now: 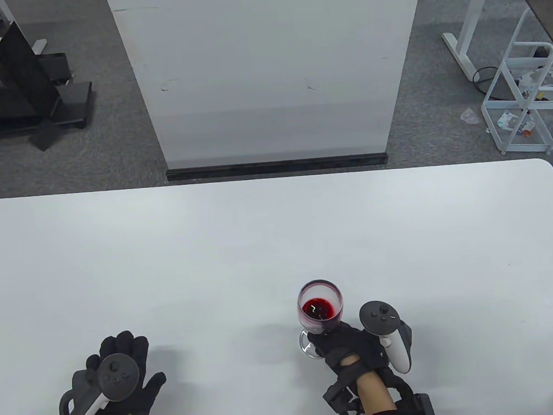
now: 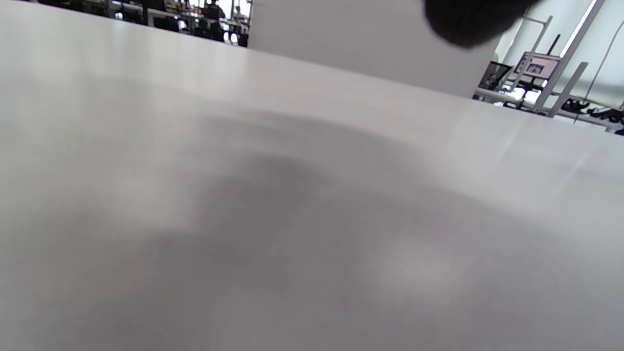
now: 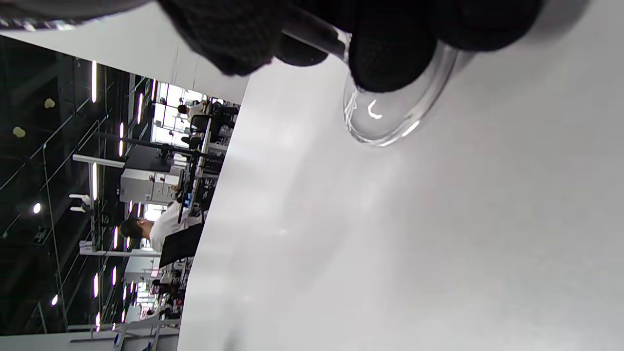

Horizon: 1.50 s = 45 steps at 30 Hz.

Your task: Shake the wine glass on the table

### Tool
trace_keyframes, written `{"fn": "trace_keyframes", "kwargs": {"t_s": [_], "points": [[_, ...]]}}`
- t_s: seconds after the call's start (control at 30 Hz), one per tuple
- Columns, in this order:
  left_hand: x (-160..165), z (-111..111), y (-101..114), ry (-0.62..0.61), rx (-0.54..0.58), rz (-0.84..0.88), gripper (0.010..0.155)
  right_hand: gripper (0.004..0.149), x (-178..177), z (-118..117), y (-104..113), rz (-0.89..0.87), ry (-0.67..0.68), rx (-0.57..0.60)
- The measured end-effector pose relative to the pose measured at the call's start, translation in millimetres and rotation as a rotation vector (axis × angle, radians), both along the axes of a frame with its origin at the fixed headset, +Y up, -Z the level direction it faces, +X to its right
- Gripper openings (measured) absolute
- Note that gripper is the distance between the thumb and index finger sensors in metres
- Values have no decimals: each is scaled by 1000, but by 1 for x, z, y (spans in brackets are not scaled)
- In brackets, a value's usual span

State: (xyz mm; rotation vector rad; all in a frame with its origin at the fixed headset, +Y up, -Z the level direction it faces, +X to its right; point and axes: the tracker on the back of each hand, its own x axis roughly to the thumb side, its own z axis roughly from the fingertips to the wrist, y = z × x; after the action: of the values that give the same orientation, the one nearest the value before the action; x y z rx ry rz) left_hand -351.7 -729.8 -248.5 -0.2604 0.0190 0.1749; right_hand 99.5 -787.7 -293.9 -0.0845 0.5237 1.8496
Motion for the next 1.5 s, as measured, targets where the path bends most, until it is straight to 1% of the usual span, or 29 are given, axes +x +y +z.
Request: {"fn": "trace_keyframes", "kwargs": {"t_s": [0.07, 0.1, 0.2, 0.23, 0.33, 0.37, 0.47, 0.5, 0.6, 0.63, 0.7, 0.77, 0.87, 0.9, 0.93, 1.0, 1.03, 1.1, 1.27, 1.33, 1.5], "points": [[0, 1, 0, 1, 2, 1, 77, 54, 4, -2, 2, 15, 48, -29], [0, 1, 0, 2, 3, 3, 77, 53, 6, -2, 2, 17, 37, -25], [2, 0, 0, -3, -1, 3, 77, 54, 1, 1, -1, 19, -51, 18], [2, 0, -1, -8, -1, -3, 77, 54, 0, 1, -1, 14, -44, 15], [2, 1, -1, -9, -2, -2, 77, 53, 2, -1, 4, 40, 36, -16], [2, 1, 0, -6, 0, 1, 77, 53, 3, -2, 4, 47, 32, -13], [1, 1, 0, -5, -1, 3, 77, 54, 1, 0, 0, 38, -52, 26], [2, 1, -1, -8, -6, -3, 77, 54, -1, 1, 0, 36, -50, 22], [2, 1, -1, -14, -5, -4, 77, 53, 2, -1, 4, 45, 30, -19], [2, 1, 0, -13, -1, 0, 77, 53, 4, -1, 4, 50, 34, -17], [1, 1, 0, -10, 1, 8, 77, 54, 4, 1, 2, 37, -35, 6], [2, 1, -1, -13, -6, 6, 77, 55, -1, 3, -1, 35, -57, 21], [3, 0, -1, -22, -11, 4, 77, 54, -2, 1, 1, 2, 2, 1], [3, 1, -1, -23, -8, 5, 77, 54, 1, 0, 1, 7, 40, -22], [2, 1, -1, -23, -6, 8, 77, 54, 4, 0, 1, 15, 47, -19], [2, 1, 0, -22, -5, 12, 77, 55, 4, 2, 0, 14, -23, 11], [2, 0, -1, -24, -11, 12, 77, 55, 2, 2, -1, 6, -36, 11], [3, 0, -2, -27, -18, 8, 77, 56, 1, 1, -1, -4, -7, 1], [2, 1, 0, -24, -8, 19, 77, 60, 4, 1, 0, -47, 6, -16], [2, 1, 1, -22, -10, 21, 77, 62, 7, 1, 4, -33, 30, -37], [2, 1, 0, -26, -11, 21, 77, 71, 23, 5, 24, 125, 122, -108]]}}
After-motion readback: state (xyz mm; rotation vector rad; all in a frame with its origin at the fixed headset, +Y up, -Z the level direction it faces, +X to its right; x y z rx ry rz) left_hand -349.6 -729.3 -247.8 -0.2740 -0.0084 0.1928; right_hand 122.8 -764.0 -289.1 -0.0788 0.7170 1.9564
